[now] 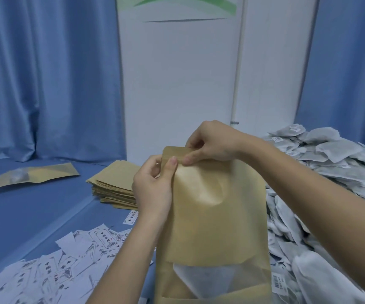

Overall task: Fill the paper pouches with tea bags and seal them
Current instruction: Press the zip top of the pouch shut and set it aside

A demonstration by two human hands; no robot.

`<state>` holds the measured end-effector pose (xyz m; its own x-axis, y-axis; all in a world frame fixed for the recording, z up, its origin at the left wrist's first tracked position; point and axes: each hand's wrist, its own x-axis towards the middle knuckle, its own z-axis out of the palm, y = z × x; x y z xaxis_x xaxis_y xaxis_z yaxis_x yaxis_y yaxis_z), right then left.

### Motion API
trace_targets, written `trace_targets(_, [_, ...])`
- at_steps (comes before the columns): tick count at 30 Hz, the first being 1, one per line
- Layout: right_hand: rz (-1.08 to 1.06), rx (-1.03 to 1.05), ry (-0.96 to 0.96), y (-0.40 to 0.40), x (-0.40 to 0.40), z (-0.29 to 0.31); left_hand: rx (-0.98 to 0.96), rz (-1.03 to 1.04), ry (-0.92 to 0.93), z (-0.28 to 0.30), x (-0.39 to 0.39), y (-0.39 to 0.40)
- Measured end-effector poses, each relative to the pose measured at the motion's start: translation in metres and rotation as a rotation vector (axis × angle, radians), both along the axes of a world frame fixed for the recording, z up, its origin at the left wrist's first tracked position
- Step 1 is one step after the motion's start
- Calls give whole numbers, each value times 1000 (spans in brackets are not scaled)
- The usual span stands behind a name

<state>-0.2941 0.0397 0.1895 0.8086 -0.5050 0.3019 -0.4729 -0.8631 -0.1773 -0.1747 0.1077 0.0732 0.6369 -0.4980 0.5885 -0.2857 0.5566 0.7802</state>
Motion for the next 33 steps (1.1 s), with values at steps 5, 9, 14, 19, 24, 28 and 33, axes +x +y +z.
trace_targets(5, [22, -53, -38, 5, -1, -6, -25, 125, -24, 2, -6, -2])
trace_targets(9, [-27, -49, 50, 3, -11, 0, -26, 99, -24, 0, -6, 2])
trace_targets(14, [5, -134, 14, 4, -9, -4, 102, -221, 56, 9, 7, 7])
trace_targets(19, [-8, -101, 71, -4, -19, -5, 91, -78, -8, 10, 11, 5])
trace_targets(24, [52, -146, 62, -16, -22, -5, 44, -48, 14, 7, 16, 3])
trace_targets(28, [41, -149, 86, -26, -33, -6, 18, -79, 49, 7, 23, 5])
trace_targets(33, [31, -142, 52, -37, -41, -12, 10, -100, 127, 5, 32, 6])
